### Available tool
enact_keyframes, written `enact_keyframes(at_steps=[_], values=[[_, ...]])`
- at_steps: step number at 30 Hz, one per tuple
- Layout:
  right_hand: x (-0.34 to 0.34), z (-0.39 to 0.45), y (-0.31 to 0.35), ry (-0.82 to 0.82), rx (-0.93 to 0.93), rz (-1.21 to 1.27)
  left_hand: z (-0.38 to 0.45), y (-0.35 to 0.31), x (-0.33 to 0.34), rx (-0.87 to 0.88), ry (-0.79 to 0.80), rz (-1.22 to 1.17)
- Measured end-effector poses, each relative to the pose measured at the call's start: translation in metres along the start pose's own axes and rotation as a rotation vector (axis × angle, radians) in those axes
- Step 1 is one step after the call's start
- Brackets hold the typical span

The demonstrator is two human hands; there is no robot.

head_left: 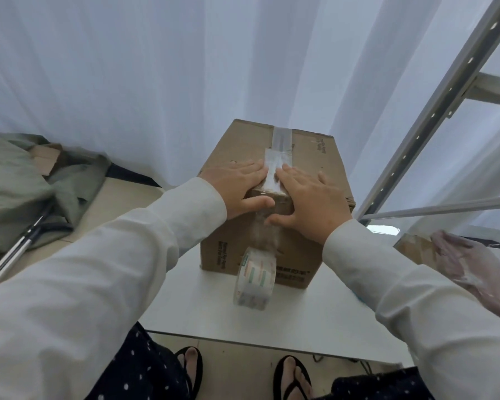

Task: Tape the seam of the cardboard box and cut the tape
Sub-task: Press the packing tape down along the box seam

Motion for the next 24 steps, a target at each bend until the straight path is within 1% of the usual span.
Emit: enact_keyframes(at_steps=[2,7,9,12,19,24], values=[[-0.0019,-0.0017,0.0014,-0.013,0.004,0.005,-0.0014,-0.0006,-0.001,0.002,0.001,0.011],[-0.0049,-0.0037,-0.003,0.114,-0.028,0.104,-0.0025,-0.0029,-0.0039,-0.022,-0.07,0.007],[-0.0067,-0.0052,-0.0071,0.088,-0.031,0.114,-0.0016,-0.0024,-0.0039,-0.023,-0.084,0.006],[-0.0052,-0.0067,-0.0065,0.035,-0.044,0.064,-0.0013,-0.0033,-0.0036,-0.021,-0.121,0.015],[-0.0063,-0.0078,-0.0059,0.045,-0.036,0.078,-0.004,-0.0044,-0.0061,-0.004,-0.164,0.025],[-0.0071,-0.0078,-0.0036,0.01,0.003,0.055,-0.004,-0.0063,-0.0063,0.02,-0.19,0.068]])
Point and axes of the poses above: each hand's wrist, its own z-axis towards the middle knuckle, its own x-axis out of the palm, y = z × x, the point moved 8 cm from there along z, towards the middle knuckle, and after that the axes turned 8 degrees about -y, right-handed, at the moved point
